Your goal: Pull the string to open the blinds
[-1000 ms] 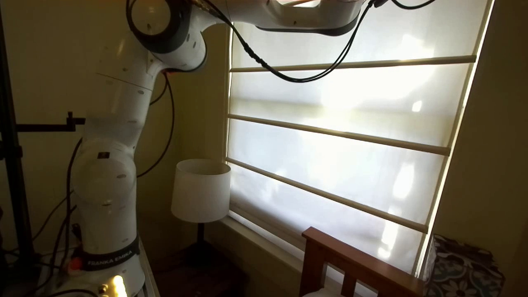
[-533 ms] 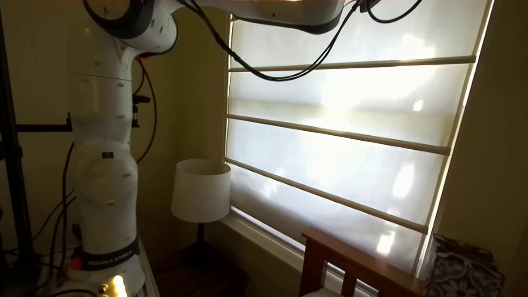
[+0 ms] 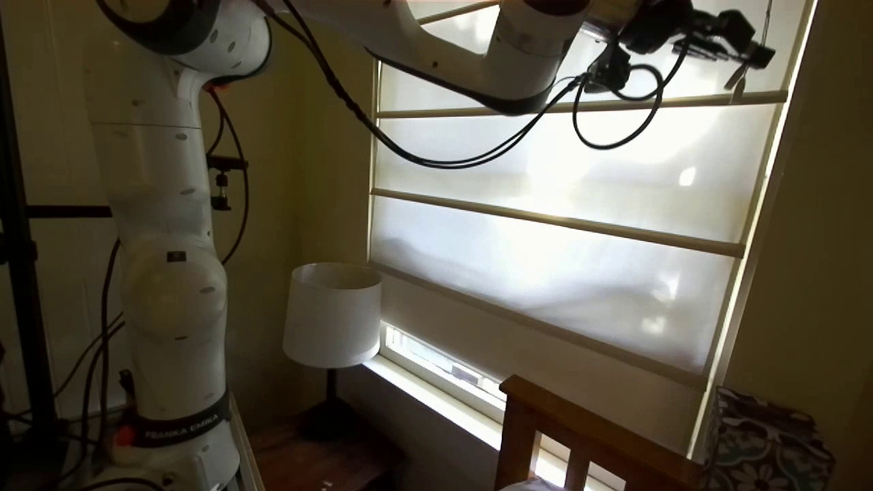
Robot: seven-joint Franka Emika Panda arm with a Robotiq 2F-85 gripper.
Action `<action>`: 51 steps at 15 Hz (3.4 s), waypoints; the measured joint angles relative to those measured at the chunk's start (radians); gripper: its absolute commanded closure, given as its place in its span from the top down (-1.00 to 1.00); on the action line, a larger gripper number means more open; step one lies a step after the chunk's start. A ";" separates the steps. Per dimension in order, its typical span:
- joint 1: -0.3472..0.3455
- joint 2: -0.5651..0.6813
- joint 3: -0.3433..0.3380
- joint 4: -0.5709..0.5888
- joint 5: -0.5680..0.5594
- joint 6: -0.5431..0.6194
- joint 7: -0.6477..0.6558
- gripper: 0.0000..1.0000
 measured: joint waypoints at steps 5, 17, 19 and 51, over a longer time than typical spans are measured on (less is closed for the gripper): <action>0.000 -0.048 0.010 -0.133 0.000 0.016 0.027 -0.96; -0.002 0.024 0.032 -0.181 0.325 0.047 -0.217 -0.99; 0.010 0.055 0.022 -0.226 0.419 0.063 -0.281 -0.99; -0.159 0.358 0.140 -0.412 1.207 -0.099 -0.802 -0.96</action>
